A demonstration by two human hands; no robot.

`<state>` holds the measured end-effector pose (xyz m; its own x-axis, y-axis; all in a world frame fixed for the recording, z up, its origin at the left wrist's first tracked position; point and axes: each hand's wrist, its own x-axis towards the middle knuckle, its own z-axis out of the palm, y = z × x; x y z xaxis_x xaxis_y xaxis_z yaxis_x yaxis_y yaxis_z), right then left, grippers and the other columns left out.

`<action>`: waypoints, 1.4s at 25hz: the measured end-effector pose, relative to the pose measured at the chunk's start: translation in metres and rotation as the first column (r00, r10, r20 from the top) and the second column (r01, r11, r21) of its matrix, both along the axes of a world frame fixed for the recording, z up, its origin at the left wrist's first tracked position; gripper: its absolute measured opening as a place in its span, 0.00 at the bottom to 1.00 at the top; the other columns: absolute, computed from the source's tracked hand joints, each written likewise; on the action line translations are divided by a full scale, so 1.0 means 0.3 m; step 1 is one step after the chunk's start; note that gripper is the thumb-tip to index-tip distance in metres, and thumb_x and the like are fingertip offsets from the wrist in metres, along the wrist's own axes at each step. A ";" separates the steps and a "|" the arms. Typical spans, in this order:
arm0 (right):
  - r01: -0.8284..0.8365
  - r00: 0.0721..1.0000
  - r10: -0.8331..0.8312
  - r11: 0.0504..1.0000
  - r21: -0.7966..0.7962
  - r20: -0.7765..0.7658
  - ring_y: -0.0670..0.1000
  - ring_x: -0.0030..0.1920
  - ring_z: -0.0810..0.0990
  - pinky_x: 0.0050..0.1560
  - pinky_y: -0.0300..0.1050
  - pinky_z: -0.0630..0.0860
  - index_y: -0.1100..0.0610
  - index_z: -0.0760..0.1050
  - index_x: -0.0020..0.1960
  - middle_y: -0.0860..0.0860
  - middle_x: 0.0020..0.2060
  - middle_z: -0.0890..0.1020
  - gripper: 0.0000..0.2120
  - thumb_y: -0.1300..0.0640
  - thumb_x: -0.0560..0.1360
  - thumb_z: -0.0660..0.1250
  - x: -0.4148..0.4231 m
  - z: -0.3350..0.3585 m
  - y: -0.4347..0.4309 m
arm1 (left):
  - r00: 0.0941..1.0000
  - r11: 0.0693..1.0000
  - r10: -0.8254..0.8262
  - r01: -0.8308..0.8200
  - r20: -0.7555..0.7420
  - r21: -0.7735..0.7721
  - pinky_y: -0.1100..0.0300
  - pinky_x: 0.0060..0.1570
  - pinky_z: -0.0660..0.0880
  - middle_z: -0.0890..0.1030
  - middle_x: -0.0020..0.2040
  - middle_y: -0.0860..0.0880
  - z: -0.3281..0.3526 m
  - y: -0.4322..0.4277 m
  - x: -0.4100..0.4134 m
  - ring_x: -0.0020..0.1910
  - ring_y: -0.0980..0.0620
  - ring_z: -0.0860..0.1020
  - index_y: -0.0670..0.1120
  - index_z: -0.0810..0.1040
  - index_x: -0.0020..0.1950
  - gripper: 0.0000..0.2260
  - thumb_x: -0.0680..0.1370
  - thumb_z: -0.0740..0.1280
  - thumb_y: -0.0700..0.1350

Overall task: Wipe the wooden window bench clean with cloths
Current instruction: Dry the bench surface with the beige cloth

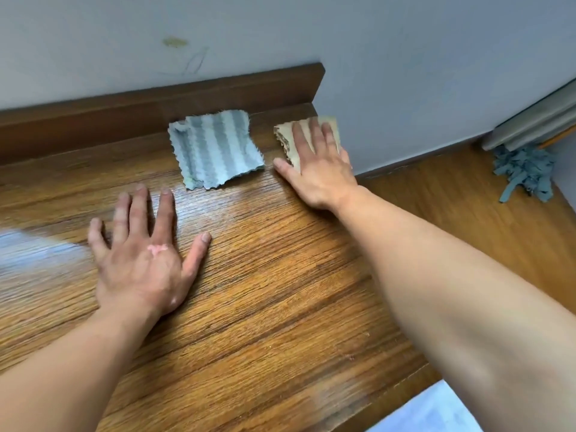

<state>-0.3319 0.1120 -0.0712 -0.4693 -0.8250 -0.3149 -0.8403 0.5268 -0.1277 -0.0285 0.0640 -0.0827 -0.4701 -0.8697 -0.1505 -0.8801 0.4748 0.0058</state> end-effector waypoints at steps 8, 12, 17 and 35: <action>-0.080 0.997 0.080 0.997 -0.010 -0.020 0.50 0.80 0.31 0.81 0.60 0.41 0.46 0.32 0.82 0.50 0.82 0.33 0.42 0.24 0.76 0.37 0.174 0.027 0.613 | 0.999 1.000 0.014 -0.014 -0.030 0.007 0.37 0.77 0.49 0.49 0.84 0.46 -0.005 0.005 0.005 0.82 0.46 0.47 0.54 0.47 0.83 0.41 0.75 0.39 0.75; 0.074 0.995 -0.074 0.997 0.002 -0.070 0.51 0.81 0.34 0.80 0.64 0.46 0.47 0.35 0.83 0.50 0.82 0.36 0.41 0.26 0.78 0.36 0.303 0.019 0.945 | 0.998 1.000 -0.001 0.001 -0.057 0.000 0.36 0.76 0.47 0.49 0.84 0.45 -0.001 0.011 -0.008 0.82 0.45 0.47 0.53 0.47 0.83 0.42 0.74 0.37 0.76; 0.436 0.898 -0.439 0.897 -0.067 -0.034 0.56 0.82 0.38 0.79 0.66 0.46 0.53 0.44 0.84 0.56 0.83 0.42 0.43 0.27 0.79 0.38 0.855 0.005 0.918 | 0.996 0.990 -0.054 0.063 -0.069 0.129 0.36 0.76 0.41 0.44 0.84 0.45 -0.008 -0.022 0.024 0.82 0.46 0.42 0.53 0.43 0.83 0.43 0.74 0.39 0.76; 0.036 0.998 -0.031 0.996 -0.086 0.056 0.55 0.81 0.34 0.78 0.66 0.42 0.47 0.42 0.84 0.53 0.83 0.38 0.39 0.28 0.80 0.42 0.940 0.007 0.315 | 0.956 0.964 -0.266 0.262 -0.125 -0.052 0.38 0.76 0.50 0.55 0.83 0.46 -0.038 -0.284 0.383 0.81 0.45 0.52 0.56 0.49 0.83 0.41 0.75 0.41 0.76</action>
<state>-0.0498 0.2066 -0.0692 -0.4814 -0.8344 -0.2684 -0.8128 0.5396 -0.2197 0.0865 -0.0212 -0.0939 -0.6971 -0.7155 -0.0454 -0.7162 0.6919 0.0916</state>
